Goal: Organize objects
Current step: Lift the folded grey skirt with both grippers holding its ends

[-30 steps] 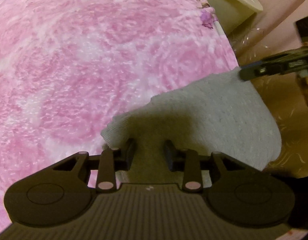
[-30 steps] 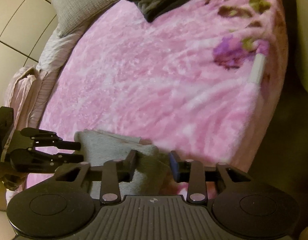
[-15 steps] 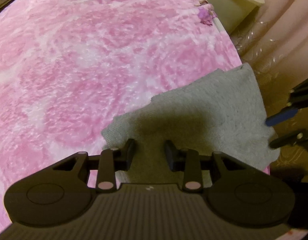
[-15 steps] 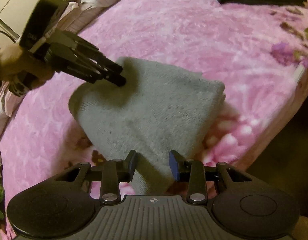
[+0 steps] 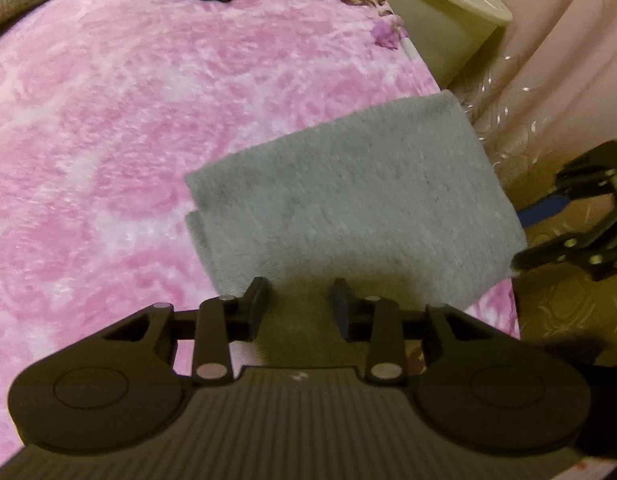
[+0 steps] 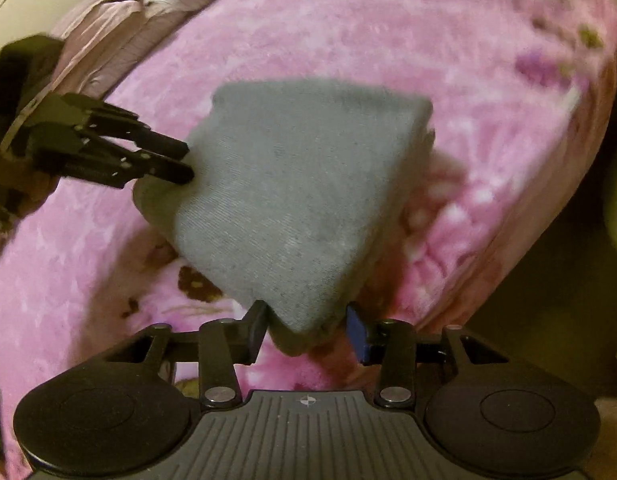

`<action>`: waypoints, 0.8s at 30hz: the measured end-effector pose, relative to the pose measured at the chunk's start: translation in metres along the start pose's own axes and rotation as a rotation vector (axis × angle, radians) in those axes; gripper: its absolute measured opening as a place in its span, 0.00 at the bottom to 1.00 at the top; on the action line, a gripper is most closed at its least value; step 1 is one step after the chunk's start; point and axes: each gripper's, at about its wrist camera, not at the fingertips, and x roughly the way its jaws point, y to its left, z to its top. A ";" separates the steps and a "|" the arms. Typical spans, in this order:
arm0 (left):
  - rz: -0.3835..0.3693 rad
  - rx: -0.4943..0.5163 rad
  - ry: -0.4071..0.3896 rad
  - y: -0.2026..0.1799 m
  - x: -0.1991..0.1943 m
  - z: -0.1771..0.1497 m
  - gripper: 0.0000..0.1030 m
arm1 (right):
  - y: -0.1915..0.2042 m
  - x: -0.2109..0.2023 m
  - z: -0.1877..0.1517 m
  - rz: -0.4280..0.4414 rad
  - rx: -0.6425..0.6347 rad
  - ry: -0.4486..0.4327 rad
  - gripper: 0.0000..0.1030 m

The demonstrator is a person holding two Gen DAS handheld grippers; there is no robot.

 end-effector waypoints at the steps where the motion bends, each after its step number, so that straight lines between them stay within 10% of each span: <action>1: 0.016 0.012 -0.010 -0.002 -0.008 -0.002 0.26 | 0.008 -0.009 -0.001 -0.022 -0.033 -0.015 0.41; 6: 0.103 0.127 -0.062 -0.029 -0.053 -0.025 0.30 | 0.062 -0.034 -0.018 -0.170 -0.279 -0.078 0.69; 12: 0.182 0.388 -0.088 -0.072 -0.052 -0.059 0.46 | 0.114 0.026 -0.046 -0.321 -0.746 -0.081 0.70; 16: 0.252 0.559 -0.150 -0.097 -0.033 -0.079 0.78 | 0.110 0.090 -0.074 -0.450 -1.031 -0.052 0.70; 18: 0.318 0.709 -0.164 -0.114 -0.019 -0.090 0.87 | 0.104 0.089 -0.069 -0.443 -1.016 -0.079 0.47; 24: 0.461 0.961 -0.150 -0.142 0.011 -0.086 0.87 | 0.099 0.042 -0.017 -0.332 -0.890 -0.030 0.39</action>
